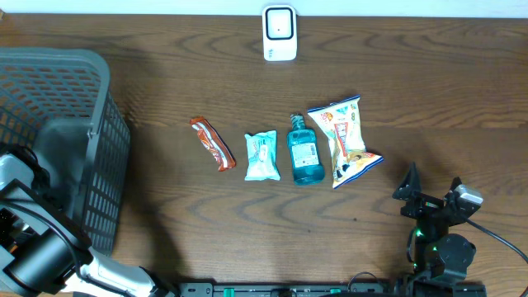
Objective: Scan the item barcode
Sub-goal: 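Reach the left gripper into the basket and grasp the orange tissue pack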
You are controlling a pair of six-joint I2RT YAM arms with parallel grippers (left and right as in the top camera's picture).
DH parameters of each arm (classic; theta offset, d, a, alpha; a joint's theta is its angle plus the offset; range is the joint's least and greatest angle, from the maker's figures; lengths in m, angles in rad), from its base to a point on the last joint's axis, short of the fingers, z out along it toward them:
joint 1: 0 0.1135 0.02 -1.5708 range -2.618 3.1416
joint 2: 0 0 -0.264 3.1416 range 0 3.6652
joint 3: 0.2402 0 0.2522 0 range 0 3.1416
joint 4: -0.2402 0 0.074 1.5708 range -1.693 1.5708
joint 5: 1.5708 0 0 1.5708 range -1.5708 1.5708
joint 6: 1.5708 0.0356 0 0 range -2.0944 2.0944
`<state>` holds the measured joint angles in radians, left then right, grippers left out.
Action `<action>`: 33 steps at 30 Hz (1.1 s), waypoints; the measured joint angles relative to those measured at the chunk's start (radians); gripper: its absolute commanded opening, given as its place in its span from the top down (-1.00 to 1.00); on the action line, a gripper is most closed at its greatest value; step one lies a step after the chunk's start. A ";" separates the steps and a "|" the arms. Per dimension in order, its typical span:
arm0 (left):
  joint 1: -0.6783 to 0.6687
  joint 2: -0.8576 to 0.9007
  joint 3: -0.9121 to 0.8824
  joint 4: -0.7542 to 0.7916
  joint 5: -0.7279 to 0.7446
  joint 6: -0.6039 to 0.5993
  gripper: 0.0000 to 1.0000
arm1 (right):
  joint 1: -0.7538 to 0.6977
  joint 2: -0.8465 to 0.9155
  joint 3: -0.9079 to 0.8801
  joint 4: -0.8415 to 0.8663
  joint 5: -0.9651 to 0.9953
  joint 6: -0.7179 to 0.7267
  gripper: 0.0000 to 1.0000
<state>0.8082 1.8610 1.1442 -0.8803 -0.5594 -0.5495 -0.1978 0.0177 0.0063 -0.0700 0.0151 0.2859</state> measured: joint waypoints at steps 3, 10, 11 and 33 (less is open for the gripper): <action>0.000 0.000 0.000 0.004 0.000 0.000 -0.25 | 0.000 0.000 0.000 0.000 0.000 0.000 -0.99; 0.000 0.000 -0.013 0.045 0.004 0.003 0.31 | 0.000 0.000 0.000 0.000 0.000 0.000 -0.99; 0.000 0.000 -0.020 0.052 0.003 0.005 0.46 | 0.000 0.000 0.000 0.000 0.000 0.000 -0.98; -0.181 -0.121 0.021 0.019 0.117 0.004 0.85 | 0.000 0.000 0.000 0.000 0.000 0.000 -0.98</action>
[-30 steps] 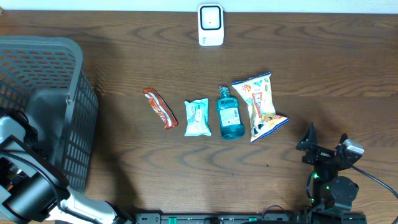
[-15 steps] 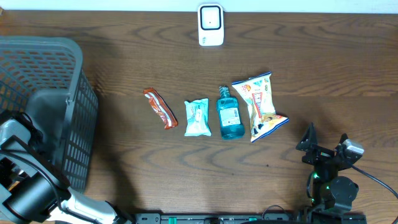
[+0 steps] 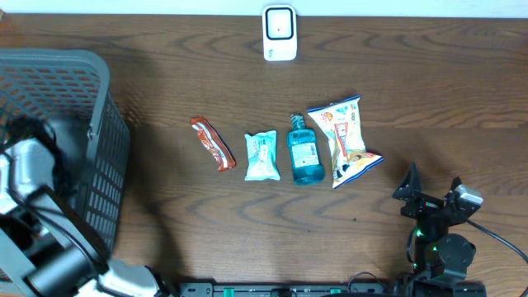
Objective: Scan the item barcode
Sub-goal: 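Reach the left gripper into the basket and grasp the orange tissue pack, then carry the orange tissue pack and place it beside the wipes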
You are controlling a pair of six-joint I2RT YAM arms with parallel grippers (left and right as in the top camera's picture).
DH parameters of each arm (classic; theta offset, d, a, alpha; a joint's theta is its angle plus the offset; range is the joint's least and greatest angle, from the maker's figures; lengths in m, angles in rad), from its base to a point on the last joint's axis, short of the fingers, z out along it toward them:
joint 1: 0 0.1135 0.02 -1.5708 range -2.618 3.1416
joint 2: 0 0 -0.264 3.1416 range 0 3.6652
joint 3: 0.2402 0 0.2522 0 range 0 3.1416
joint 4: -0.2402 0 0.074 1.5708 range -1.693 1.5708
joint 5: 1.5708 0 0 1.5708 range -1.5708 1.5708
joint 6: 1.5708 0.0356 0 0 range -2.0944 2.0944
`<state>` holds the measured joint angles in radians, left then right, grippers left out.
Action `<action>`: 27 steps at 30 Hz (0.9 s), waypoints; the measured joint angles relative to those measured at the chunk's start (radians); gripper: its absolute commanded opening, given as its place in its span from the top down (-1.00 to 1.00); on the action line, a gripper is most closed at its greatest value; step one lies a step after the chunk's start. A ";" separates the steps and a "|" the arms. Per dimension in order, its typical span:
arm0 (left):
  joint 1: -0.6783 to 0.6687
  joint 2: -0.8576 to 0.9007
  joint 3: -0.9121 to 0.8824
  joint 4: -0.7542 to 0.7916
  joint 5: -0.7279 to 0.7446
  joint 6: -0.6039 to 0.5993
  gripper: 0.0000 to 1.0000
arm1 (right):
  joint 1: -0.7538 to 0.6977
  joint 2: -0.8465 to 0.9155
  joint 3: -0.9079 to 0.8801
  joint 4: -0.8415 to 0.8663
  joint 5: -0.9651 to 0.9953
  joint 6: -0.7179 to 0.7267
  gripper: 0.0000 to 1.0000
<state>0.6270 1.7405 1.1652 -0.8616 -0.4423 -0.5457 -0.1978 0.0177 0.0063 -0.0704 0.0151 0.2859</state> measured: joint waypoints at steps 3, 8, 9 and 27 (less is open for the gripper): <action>-0.051 -0.099 0.046 0.016 0.018 0.000 0.86 | 0.000 0.000 0.000 0.000 0.000 0.000 -0.99; -0.111 -0.288 0.162 0.052 0.030 0.000 0.85 | 0.000 0.000 0.000 0.000 0.000 0.000 -0.99; -0.126 -0.328 0.188 0.065 0.037 0.000 0.85 | 0.000 0.000 0.000 0.000 0.000 0.000 -0.99; -0.979 -0.526 0.259 0.075 0.486 0.057 0.85 | 0.000 0.000 0.000 0.000 0.000 0.000 -0.99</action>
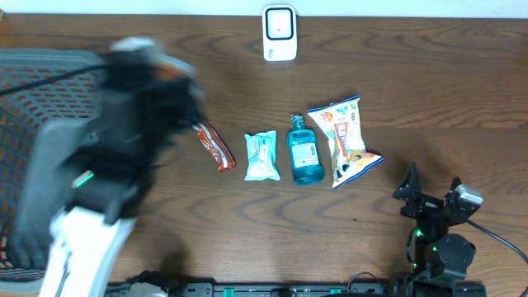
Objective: Scan the item barcode
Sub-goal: 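Carry the orange tissue pack and place it beside the wipes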
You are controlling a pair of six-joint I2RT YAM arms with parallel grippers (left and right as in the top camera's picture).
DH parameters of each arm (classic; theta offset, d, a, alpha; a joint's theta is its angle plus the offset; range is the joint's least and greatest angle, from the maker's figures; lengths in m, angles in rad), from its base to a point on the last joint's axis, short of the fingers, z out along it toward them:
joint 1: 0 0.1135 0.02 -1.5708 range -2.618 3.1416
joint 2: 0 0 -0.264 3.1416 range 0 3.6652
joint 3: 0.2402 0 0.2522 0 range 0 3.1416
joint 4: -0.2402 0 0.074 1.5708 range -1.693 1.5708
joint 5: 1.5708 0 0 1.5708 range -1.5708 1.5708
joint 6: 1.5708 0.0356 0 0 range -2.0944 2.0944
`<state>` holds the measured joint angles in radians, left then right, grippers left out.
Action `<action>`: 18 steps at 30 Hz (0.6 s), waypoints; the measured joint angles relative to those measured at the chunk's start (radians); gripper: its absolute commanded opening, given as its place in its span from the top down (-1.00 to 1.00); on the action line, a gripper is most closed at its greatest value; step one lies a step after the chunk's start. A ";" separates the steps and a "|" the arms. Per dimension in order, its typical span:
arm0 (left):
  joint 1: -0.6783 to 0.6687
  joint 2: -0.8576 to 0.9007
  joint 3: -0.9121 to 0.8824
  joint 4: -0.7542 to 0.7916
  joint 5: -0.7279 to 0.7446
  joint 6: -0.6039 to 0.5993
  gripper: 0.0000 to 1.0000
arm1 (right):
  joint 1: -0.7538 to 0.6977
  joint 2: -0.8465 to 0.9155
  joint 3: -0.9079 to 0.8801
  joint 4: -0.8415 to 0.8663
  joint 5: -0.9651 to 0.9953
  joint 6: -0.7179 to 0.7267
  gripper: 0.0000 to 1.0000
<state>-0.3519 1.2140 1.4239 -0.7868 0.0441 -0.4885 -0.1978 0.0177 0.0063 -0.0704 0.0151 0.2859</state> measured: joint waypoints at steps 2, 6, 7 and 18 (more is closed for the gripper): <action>-0.079 0.082 -0.014 -0.052 0.003 0.008 0.85 | 0.000 0.000 0.000 0.000 0.000 0.000 -0.99; -0.248 0.288 -0.020 -0.122 -0.032 0.015 0.85 | 0.000 0.000 0.000 0.000 0.000 0.000 -0.98; -0.286 0.345 -0.021 -0.123 -0.039 0.015 0.85 | 0.000 0.000 0.000 0.000 0.000 0.000 -0.98; -0.431 0.742 -0.023 -0.040 -0.070 0.221 0.85 | 0.000 0.000 0.000 0.000 0.000 0.000 -0.98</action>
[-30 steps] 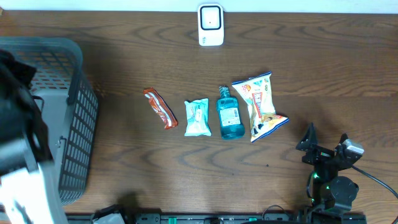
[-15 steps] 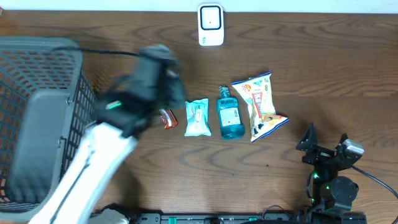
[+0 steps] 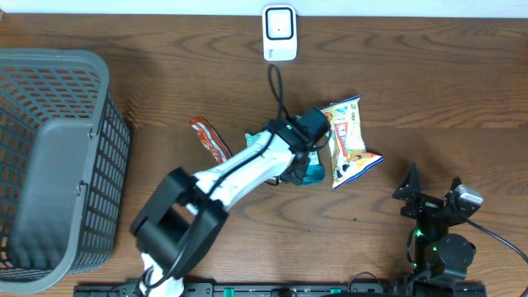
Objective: Scan the item barcode
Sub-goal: 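Carry the orange tissue pack and place it beside the wipes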
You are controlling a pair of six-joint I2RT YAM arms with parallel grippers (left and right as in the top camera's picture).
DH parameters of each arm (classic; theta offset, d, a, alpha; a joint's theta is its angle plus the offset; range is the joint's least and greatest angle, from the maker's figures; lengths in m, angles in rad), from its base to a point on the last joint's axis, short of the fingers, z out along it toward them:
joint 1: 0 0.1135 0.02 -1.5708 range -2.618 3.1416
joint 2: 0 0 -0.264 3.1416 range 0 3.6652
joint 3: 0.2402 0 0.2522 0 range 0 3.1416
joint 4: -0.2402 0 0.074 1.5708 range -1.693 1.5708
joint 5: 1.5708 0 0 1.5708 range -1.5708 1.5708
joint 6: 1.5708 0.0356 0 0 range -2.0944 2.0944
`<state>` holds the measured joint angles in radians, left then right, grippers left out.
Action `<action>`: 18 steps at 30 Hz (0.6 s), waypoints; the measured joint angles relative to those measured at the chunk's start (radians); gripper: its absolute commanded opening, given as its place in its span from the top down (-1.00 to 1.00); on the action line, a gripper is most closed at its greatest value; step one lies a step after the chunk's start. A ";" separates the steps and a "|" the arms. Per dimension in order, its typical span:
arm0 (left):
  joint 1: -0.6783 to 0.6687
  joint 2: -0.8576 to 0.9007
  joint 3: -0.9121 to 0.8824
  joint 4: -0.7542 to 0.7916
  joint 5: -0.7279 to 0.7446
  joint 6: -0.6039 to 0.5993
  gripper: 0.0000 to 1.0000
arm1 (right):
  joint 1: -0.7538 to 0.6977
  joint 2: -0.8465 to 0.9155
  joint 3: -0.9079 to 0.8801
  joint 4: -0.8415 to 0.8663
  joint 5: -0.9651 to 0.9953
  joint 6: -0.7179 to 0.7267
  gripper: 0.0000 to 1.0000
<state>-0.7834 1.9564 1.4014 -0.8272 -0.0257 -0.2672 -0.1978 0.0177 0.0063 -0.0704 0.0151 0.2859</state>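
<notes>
The white scanner [image 3: 280, 33] stands at the far edge of the table. In a row at mid-table lie a red snack bar [image 3: 208, 139], a light blue packet [image 3: 257, 157], a blue bottle [image 3: 309, 173] and a colourful chip bag [image 3: 348, 142]. My left arm reaches from the near left across the packet, and my left gripper [image 3: 310, 148] sits over the bottle, covering most of it. Its fingers are hidden under the wrist. My right gripper [image 3: 431, 188] rests at the near right, fingers apart and holding nothing.
A large grey mesh basket [image 3: 49, 157] fills the left side of the table. The right arm's base and cable sit at the near right edge.
My left arm was a blur near the basket and the snack bar. It now stretches over the light blue packet, with its gripper above the blue bottle. The right arm is unchanged.
My left arm first sat low at the near left beside the basket. It then showed higher over the basket, then blurred near the snack bar. Now it reaches to the blue bottle. The items and the right arm have stayed put.
</notes>
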 measured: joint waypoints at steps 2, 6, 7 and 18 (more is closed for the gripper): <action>-0.003 0.031 0.000 0.024 0.000 0.046 0.85 | 0.000 0.000 0.000 0.000 0.000 0.000 -0.98; -0.004 0.045 0.000 0.051 -0.001 0.094 0.46 | 0.000 0.000 0.000 0.000 0.000 0.000 -0.98; -0.004 0.044 0.000 0.055 -0.002 0.101 0.10 | 0.000 0.000 0.000 0.000 0.000 0.000 -0.99; -0.002 -0.140 0.105 -0.016 -0.002 0.112 -0.99 | 0.000 0.000 0.000 0.000 0.000 0.000 -0.99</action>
<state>-0.7853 1.8160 1.5066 -0.8436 -0.0280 -0.1551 -0.1978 0.0177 0.0063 -0.0704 0.0151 0.2859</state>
